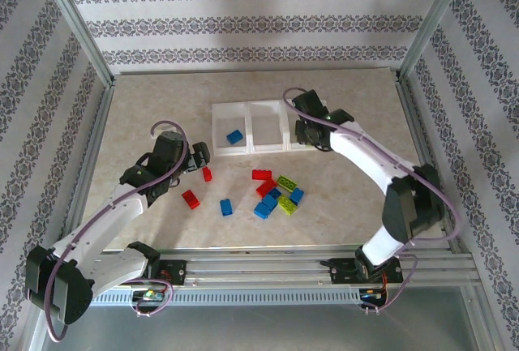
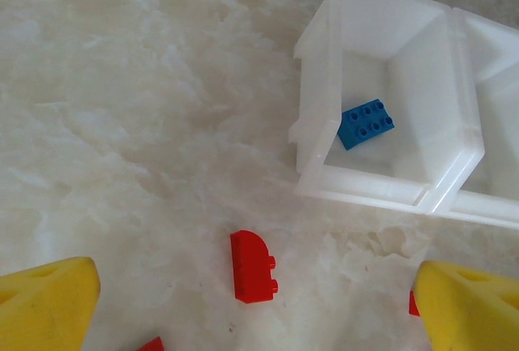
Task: Sort the legos into containers by color
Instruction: Place the lego in the container.
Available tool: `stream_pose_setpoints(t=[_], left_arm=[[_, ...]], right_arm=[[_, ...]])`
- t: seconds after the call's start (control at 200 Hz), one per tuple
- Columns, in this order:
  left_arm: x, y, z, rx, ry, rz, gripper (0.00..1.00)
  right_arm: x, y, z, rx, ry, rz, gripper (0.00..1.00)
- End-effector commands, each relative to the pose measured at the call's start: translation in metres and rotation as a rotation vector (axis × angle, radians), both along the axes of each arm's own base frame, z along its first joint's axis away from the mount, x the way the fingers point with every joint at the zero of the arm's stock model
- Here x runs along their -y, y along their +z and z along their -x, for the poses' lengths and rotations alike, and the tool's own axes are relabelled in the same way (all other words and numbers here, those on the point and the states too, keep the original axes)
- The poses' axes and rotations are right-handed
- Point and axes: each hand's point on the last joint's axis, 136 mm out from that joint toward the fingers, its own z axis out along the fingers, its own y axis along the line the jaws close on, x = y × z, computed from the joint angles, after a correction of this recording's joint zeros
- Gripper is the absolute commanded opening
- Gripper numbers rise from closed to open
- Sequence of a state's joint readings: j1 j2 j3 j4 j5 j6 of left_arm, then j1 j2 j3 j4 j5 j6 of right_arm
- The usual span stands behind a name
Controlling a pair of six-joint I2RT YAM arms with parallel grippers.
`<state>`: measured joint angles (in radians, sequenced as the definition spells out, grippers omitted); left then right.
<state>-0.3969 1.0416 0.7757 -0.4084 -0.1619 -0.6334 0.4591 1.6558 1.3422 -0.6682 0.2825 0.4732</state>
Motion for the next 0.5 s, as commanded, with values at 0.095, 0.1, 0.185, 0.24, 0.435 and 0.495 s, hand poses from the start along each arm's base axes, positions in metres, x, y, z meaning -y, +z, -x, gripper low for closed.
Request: stream_pose_setpoints(t=[0.095, 0.1, 0.185, 0.24, 0.435, 0.495], left_arm=[[-0.007, -0.014, 0.014, -0.053, 0.022, 0.022, 1.0], [-0.007, -0.014, 0.014, -0.055, 0.021, 0.023, 1.0], [-0.006, -0.017, 0.017, -0.063, 0.021, 0.037, 1.0], [-0.006, -0.02, 0.019, -0.072, 0.021, 0.043, 1.0], [-0.004, -0.02, 0.024, -0.072, 0.007, 0.059, 1.0], [-0.004, -0.021, 0.025, -0.078, 0.004, 0.059, 1.0]], right_arm=[[0.013, -0.017, -0.042, -0.039, 0.031, 0.084, 0.24], [0.014, -0.017, -0.043, -0.04, 0.031, 0.082, 0.24], [0.013, -0.025, -0.056, -0.058, 0.031, 0.037, 0.26], [0.013, -0.032, -0.063, -0.07, 0.031, 0.015, 0.27], [0.008, -0.055, -0.074, -0.12, 0.043, -0.015, 0.3], [0.007, -0.06, -0.075, -0.13, 0.045, -0.016, 0.32]])
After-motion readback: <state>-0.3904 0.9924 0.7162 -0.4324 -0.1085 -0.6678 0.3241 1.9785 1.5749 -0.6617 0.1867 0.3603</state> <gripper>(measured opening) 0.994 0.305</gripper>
